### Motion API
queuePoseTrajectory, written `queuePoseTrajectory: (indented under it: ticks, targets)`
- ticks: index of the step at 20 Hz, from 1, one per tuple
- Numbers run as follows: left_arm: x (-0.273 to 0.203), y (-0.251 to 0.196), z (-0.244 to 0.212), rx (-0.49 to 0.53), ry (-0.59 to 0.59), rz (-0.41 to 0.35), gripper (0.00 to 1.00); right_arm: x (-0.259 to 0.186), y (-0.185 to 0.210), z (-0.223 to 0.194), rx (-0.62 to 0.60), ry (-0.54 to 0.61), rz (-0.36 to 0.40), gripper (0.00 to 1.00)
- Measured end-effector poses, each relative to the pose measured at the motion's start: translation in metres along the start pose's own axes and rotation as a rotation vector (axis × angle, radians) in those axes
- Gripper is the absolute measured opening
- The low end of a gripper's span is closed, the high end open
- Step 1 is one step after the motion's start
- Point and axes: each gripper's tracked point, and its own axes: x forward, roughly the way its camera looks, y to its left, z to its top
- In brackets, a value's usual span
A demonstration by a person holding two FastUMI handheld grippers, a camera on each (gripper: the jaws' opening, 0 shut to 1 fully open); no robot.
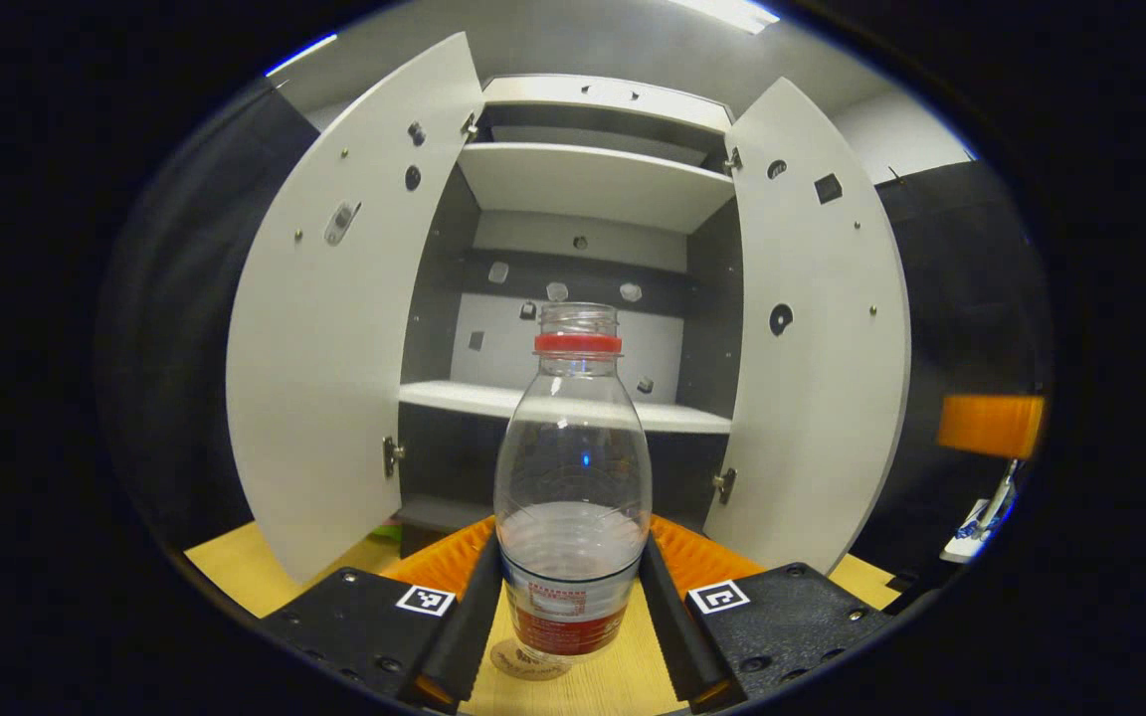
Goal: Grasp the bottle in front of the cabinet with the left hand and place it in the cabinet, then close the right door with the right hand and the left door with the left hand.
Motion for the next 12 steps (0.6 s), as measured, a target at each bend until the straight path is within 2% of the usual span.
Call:
queuePoseTrajectory:
  ticks: [4,6,9,12]
  targets:
    - [0.023,-0.01,0.073,0.014,-0.041,0.037,0.71,-0.006,-0.034,-0.001,0.015,-0.015,0.008,0.98]
    - [0.046,-0.019,0.103,0.003,-0.08,0.021,0.71,-0.01,-0.052,-0.003,0.019,-0.013,-0.013,0.98]
    - [0.099,-0.03,0.129,-0.008,-0.09,-0.017,0.71,-0.01,-0.079,-0.009,0.025,-0.008,-0.084,0.98]
    - [0.165,-0.041,0.146,-0.032,-0.085,-0.072,0.71,-0.009,-0.104,-0.012,0.046,-0.009,-0.197,0.98]
